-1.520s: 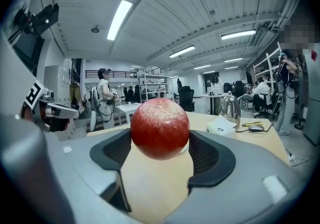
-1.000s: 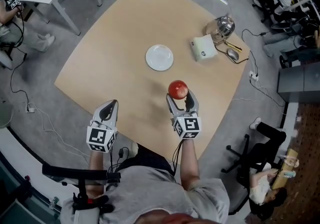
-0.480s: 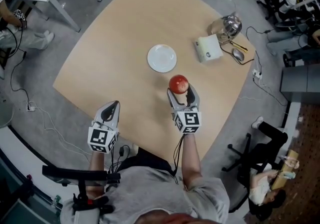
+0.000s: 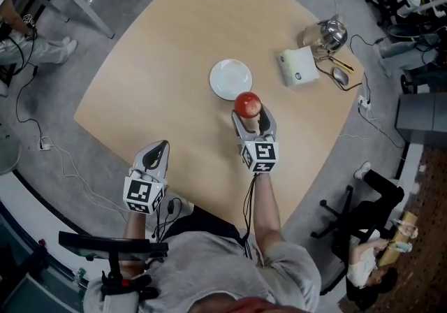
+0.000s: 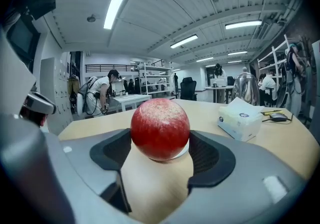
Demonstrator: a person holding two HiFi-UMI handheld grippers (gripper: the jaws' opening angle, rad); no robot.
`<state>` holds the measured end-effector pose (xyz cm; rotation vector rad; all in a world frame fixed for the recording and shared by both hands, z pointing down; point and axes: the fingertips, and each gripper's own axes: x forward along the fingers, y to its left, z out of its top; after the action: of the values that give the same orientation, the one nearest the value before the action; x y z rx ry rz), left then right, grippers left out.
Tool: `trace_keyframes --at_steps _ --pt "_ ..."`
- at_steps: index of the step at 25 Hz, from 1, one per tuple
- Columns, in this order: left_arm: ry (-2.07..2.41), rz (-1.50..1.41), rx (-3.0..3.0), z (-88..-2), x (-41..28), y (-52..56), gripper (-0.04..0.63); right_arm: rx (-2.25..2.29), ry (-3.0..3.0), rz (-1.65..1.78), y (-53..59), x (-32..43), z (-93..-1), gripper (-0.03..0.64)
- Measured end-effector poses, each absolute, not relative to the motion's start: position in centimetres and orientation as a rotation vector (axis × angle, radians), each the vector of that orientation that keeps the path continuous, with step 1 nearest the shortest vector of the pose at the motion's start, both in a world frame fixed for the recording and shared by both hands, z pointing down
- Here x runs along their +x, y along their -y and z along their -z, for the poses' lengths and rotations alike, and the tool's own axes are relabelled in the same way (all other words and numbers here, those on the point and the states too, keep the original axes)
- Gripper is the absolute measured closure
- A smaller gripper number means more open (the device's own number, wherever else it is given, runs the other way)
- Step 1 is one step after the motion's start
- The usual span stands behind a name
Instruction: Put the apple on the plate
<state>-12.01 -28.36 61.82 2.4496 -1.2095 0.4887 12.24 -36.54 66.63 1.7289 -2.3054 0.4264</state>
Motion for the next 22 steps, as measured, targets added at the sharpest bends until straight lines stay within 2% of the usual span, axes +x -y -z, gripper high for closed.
trace_keyframes --at_steps 22 --pt "1.217 -0.515 2.416 -62.5 -12.4 27.7 0.575 1.652 2.277 -0.457 42.2 11.2 -70.1 0.25"
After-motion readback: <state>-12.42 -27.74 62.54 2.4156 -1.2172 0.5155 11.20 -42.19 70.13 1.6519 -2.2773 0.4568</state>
